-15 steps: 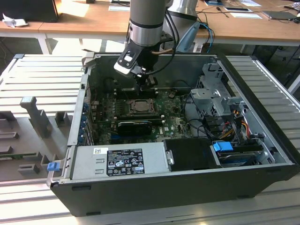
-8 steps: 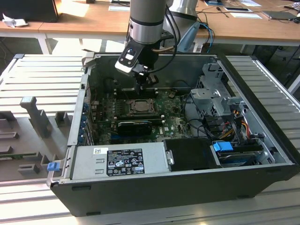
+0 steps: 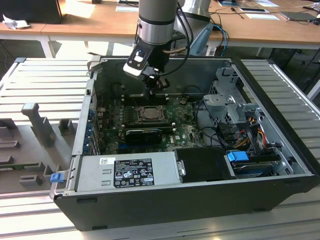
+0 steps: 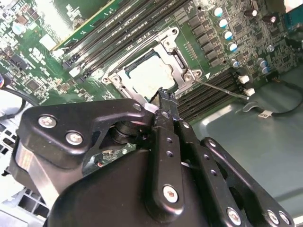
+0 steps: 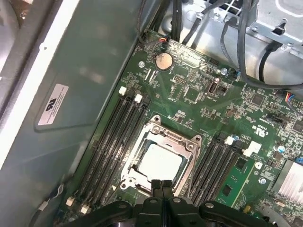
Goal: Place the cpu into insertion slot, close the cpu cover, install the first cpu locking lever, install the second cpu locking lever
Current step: 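Install the first cpu locking lever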
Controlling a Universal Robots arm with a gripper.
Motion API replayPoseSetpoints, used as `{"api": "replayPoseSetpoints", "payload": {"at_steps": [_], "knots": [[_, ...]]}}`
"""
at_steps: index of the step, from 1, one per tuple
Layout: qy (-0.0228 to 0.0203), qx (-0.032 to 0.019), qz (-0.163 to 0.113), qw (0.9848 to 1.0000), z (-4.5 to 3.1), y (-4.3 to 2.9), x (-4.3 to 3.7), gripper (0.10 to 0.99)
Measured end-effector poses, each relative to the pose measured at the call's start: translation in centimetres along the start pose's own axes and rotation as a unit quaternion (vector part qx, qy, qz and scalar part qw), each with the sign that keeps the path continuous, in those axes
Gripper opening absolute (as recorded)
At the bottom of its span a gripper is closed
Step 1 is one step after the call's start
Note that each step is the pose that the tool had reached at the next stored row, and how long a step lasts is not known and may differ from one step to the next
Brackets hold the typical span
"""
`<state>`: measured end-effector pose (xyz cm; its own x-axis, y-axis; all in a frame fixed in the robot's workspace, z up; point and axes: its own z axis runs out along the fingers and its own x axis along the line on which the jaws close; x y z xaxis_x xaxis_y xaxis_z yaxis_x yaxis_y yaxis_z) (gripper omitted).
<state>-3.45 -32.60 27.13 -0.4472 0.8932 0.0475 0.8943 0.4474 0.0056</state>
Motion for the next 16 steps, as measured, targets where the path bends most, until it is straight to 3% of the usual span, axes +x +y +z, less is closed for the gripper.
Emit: {"api": "replayPoseSetpoints", "payload": {"at_steps": [2,4,8,13,16], "knots": [[0.0002,0.0013,-0.029,0.9996,0.0,0.0,0.0,0.106],[0.0004,0.0033,-0.069,0.9976,0.0,0.0,0.0,0.106],[0.0006,0.0046,-0.097,0.9952,0.0,0.0,0.0,0.106],[0.0008,0.007,-0.147,0.9891,0.0,0.0,0.0,0.106],[0.0009,0.0077,-0.162,0.9867,0.0,0.0,0.0,0.106]]}}
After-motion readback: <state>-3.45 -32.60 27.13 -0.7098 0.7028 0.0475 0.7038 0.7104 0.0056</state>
